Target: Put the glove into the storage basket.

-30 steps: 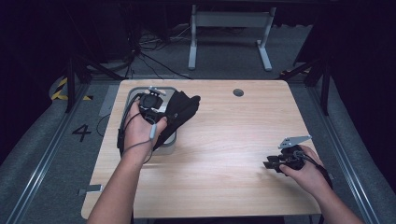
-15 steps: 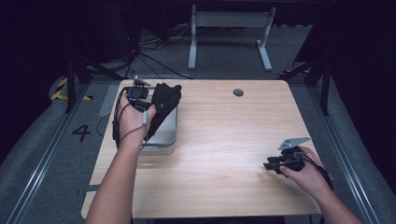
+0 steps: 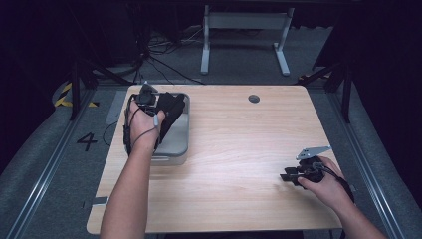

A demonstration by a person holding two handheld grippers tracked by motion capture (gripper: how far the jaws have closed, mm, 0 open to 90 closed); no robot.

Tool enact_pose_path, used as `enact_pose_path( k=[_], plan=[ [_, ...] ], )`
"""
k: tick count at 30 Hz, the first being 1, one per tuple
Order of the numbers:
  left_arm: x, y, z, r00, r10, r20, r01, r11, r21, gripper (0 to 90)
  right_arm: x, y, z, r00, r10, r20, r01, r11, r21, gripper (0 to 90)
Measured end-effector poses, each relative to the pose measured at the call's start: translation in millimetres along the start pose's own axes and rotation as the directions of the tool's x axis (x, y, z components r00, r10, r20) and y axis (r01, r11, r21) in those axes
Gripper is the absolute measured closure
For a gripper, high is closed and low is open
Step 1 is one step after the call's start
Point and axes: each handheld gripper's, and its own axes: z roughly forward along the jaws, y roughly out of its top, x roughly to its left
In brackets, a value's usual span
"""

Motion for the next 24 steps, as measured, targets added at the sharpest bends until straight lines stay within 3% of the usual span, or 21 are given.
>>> enact_pose_path(
  k=[5, 12, 18, 21, 24],
  plan=[
    [3.8, -0.8, 10.6, 0.9995, -0.03, -0.002, 0.03, 0.9987, 0.042, 66.4, 1.4, 0.0, -1.2, 1.0, 0.0, -0.002, 0.0, 1.0, -0.009, 63.8],
    [11.3, -4.7, 27.1, 0.999, -0.04, -0.021, 0.042, 0.9943, 0.098, 66.1, 0.9, -2.1, -4.1, 1.0, 0.008, 0.002, -0.008, 1.0, -0.013, 63.6],
    [17.4, -6.3, 37.8, 0.9969, -0.074, -0.028, 0.077, 0.9896, 0.122, 65.6, 0.2, -2.1, -5.7, 0.9999, 0.011, 0.006, -0.011, 1.0, -0.02, 63.4],
    [18.7, -7.1, 43.1, 0.9982, -0.054, -0.025, 0.057, 0.9894, 0.134, 59.2, 0.5, -1.7, -5.5, 0.9999, 0.01, 0.005, -0.01, 1.0, -0.021, 63.3],
    [20.4, -8.5, 44.8, 0.9992, -0.03, -0.026, 0.032, 0.9939, 0.105, 46.5, 0.1, -1.6, -5.5, 1.0, 0.009, 0.005, -0.009, 1.0, -0.022, 62.4]
  ],
)
